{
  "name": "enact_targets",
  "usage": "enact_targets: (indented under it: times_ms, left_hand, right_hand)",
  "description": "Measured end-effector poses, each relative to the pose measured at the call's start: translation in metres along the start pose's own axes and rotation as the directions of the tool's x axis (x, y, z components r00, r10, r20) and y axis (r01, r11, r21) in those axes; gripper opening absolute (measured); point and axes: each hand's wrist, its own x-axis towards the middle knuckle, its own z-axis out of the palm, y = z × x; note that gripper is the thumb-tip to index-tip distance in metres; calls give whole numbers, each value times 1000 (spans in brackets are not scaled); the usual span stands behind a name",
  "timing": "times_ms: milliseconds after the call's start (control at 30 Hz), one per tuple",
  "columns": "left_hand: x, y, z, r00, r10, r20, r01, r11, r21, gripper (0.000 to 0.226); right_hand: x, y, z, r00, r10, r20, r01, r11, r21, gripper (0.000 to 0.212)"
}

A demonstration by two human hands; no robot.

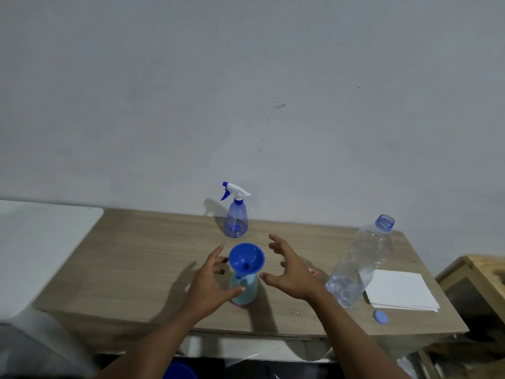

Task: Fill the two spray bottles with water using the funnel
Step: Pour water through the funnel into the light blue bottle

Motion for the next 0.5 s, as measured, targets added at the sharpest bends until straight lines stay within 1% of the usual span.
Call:
enact_targets:
  times_ms: [33, 100, 167, 233, 367, 433, 500]
  left_hand:
    - [-2, -5, 0, 1000, -5, -4, 5, 1000, 5, 111]
    - [-5, -15, 0, 1000, -17, 6, 17, 1000, 22, 106]
    - [-4, -23, 1, 999, -33, 30, 32, 999, 39, 103]
    - [-3, -25, 2, 998, -36, 53, 34, 998, 48, 100]
    - [-1, -17, 7, 997, -23, 77, 18, 997, 72, 82]
    - [2, -18, 9, 995, -27, 92, 21, 998, 63, 75]
    - [5, -18, 12, 994, -19, 106, 15, 999, 37, 69]
  right_hand:
    - [4, 0, 3, 998, 2, 56, -1, 1000, -18, 101]
    - [11, -2, 9, 993, 4, 122, 1, 999, -45, 111]
    - [18, -3, 15, 991, -6, 134, 15, 998, -65, 114]
    - [21, -5, 20, 993, -14, 120, 21, 998, -54, 110]
    - [22, -9, 27, 1000, -22, 2, 22, 995, 95, 95]
    - [21, -13, 26, 995, -6, -102, 29, 975, 220, 91]
    - [19, -20, 18, 970, 62, -236, 32, 927, 374, 85]
